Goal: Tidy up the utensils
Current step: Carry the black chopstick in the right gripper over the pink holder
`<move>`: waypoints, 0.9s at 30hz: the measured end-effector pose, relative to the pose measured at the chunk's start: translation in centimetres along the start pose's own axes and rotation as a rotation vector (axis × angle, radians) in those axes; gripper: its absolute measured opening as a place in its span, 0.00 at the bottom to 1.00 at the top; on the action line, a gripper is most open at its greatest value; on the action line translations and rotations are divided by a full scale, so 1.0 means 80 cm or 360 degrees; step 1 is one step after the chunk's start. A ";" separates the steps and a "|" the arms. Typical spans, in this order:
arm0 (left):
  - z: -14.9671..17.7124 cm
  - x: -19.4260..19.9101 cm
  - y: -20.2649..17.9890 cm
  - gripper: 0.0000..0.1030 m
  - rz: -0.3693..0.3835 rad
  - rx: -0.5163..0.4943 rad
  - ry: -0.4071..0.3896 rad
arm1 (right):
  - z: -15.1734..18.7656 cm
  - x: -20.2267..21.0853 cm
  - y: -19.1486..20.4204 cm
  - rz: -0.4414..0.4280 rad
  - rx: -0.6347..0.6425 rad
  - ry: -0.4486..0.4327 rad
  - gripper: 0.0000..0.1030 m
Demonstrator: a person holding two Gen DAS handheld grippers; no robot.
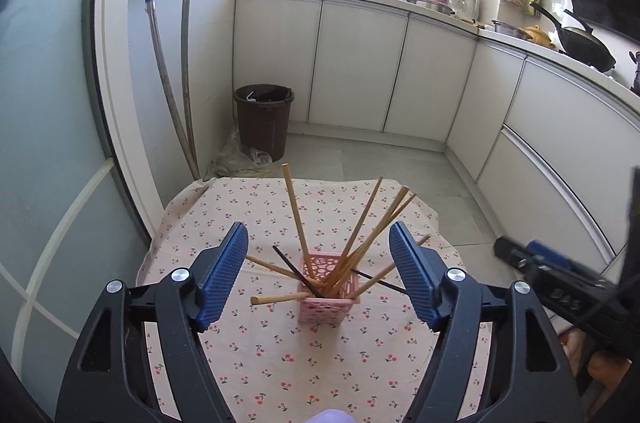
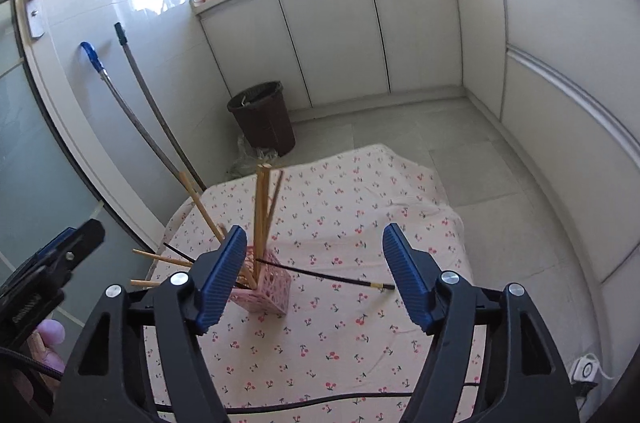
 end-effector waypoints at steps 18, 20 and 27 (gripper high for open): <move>0.003 -0.033 0.032 0.74 -0.0041 0.0054 0.0050 | 0.087 -0.222 0.040 0.0031 0.1004 0.0230 0.53; 0.003 -0.039 0.037 0.74 -0.0050 0.0065 0.0069 | 0.082 -0.236 0.040 0.0042 0.0974 0.0248 0.36; -0.003 -0.042 0.055 0.74 -0.0021 0.0181 0.0097 | 0.075 -0.199 0.039 0.0007 0.0955 0.0184 0.08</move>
Point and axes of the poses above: each gripper's, at about its wrist camera, not at the fingertips, and x roughly against the way its jaws point, y to its left, z to its underside, the point moved 1 cm from there along -x, roughly the way its jaws point, and after that the axes turned 2 degrees about x, right-handed, at the moved point
